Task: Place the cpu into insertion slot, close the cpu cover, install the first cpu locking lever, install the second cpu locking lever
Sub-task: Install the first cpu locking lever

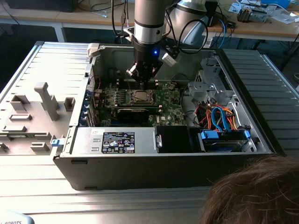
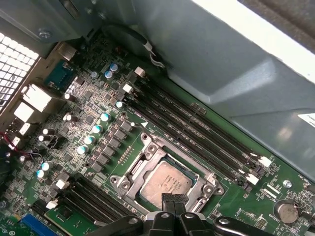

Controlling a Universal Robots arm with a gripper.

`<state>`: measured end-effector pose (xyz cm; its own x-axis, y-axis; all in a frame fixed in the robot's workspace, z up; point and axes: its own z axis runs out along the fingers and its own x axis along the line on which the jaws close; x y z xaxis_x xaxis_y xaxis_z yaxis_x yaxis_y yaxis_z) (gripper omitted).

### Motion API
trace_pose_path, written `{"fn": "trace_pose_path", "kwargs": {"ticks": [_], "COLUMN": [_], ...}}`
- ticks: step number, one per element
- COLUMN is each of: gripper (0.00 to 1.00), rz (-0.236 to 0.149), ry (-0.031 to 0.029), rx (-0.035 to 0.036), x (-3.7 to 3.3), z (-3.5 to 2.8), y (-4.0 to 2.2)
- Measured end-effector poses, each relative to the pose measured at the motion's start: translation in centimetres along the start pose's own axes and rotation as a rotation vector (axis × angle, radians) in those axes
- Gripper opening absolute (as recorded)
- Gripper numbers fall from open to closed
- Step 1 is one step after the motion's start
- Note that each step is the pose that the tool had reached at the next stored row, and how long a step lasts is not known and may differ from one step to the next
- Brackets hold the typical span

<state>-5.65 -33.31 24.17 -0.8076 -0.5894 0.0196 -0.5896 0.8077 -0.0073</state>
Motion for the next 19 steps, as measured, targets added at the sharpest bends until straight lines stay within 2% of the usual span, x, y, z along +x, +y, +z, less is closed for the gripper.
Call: {"fn": "trace_pose_path", "kwargs": {"ticks": [19], "gripper": [0.11], "rz": [-0.030], "ry": [-0.0002], "rx": [0.0006], "x": [0.00], "z": [0.00], "y": [0.00]}}
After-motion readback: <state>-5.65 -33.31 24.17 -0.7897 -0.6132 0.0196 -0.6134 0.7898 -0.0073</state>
